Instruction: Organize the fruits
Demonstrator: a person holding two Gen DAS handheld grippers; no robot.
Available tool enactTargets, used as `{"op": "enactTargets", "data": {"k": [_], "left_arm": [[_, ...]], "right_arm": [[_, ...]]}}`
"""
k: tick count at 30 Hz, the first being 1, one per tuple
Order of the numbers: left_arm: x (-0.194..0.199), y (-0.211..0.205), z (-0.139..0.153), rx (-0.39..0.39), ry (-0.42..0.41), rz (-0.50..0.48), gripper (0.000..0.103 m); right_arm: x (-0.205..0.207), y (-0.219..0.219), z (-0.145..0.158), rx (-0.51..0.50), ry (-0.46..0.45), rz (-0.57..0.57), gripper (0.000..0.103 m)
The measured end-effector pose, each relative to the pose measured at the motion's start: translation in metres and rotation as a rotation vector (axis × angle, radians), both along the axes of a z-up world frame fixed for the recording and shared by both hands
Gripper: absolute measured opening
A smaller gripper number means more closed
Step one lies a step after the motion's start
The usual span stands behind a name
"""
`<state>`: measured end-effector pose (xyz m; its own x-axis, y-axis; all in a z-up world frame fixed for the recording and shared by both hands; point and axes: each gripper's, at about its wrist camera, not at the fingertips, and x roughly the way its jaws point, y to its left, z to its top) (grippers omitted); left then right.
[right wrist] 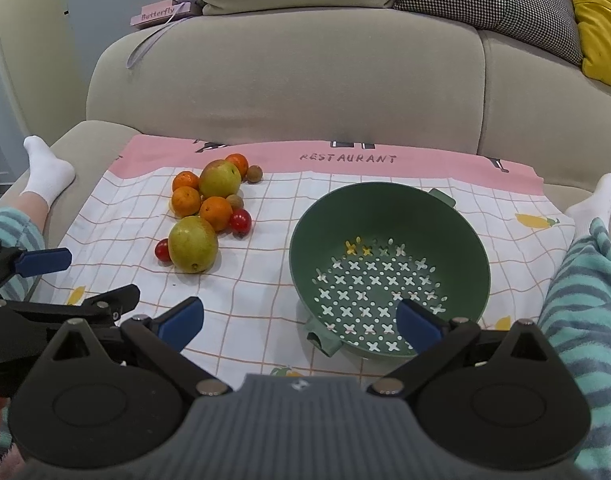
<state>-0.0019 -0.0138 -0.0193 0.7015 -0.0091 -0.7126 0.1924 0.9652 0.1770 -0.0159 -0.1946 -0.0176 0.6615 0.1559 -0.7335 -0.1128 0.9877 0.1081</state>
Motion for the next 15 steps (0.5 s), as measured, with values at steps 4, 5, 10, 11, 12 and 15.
{"op": "enactTargets", "data": {"k": [4, 5, 10, 11, 12, 15], "left_arm": [[-0.0007, -0.0009, -0.001, 0.001, 0.003, 0.0, 0.089], [-0.0008, -0.0011, -0.0013, 0.001, 0.004, -0.001, 0.089], [0.0002, -0.0001, -0.0014, 0.001, 0.007, -0.003, 0.089], [0.0, -0.0002, -0.0015, 0.001, 0.007, -0.003, 0.089], [0.0003, -0.0001, -0.0014, 0.0, 0.008, -0.003, 0.089], [0.0007, -0.0001, -0.0015, 0.002, 0.012, -0.003, 0.089]], "right_arm": [[0.0002, 0.0004, 0.0004, -0.003, 0.001, 0.001, 0.099], [0.0003, 0.0003, 0.0005, -0.004, 0.002, 0.002, 0.099], [0.0004, 0.0012, 0.0002, -0.006, 0.005, 0.0, 0.099], [0.0004, 0.0015, 0.0002, -0.006, 0.006, -0.001, 0.099], [0.0008, 0.0013, 0.0003, -0.007, 0.007, -0.001, 0.099], [0.0018, 0.0016, -0.0002, -0.007, 0.01, 0.0, 0.099]]}}
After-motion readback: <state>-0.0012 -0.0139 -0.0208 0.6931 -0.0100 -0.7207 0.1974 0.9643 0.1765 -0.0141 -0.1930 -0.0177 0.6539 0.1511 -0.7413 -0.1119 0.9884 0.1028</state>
